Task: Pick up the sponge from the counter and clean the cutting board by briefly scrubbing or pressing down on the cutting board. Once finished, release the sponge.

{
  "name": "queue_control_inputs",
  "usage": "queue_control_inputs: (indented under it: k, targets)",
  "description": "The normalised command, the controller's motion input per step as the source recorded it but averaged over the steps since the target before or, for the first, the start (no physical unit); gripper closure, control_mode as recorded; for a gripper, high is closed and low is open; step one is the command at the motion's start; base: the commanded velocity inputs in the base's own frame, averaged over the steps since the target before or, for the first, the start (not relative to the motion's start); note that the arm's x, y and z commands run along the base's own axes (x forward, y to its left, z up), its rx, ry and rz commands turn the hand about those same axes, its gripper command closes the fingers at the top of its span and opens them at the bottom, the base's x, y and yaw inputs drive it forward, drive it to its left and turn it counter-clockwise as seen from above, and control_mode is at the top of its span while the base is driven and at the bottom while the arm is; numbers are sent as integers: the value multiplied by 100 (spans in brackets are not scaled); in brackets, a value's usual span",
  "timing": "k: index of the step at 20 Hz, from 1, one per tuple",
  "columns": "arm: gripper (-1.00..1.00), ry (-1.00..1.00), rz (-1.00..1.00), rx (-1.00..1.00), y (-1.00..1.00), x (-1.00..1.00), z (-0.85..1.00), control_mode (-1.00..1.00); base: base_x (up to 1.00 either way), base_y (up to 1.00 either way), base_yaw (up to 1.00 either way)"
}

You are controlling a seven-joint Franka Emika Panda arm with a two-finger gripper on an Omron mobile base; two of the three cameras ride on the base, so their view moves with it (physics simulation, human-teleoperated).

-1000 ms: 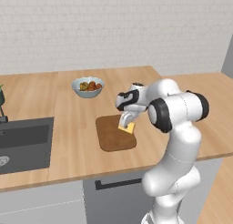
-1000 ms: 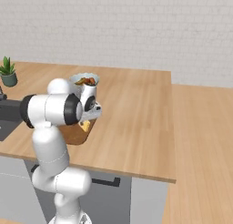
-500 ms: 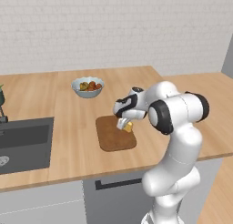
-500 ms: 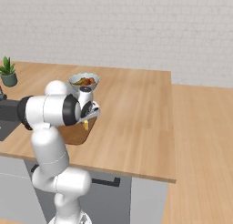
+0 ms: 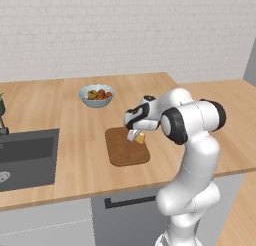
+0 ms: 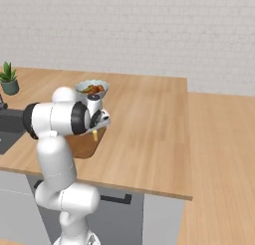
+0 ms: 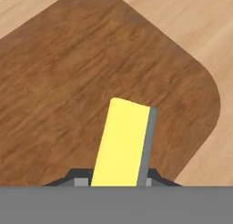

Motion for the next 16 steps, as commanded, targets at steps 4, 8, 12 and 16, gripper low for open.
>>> queue_control_inputs:
  k: [4,8,12,16]
  targets:
    - [100,-8,0,0,3,76,-9,-100,0,0,0]
    - [100,-9,0,0,15,83,-11,-100,0,0,0]
    - [100,-2,0,0,29,77,-14,-100,0,0,0]
    - [100,0,0,1,45,18,-25,-100,0,0,0]
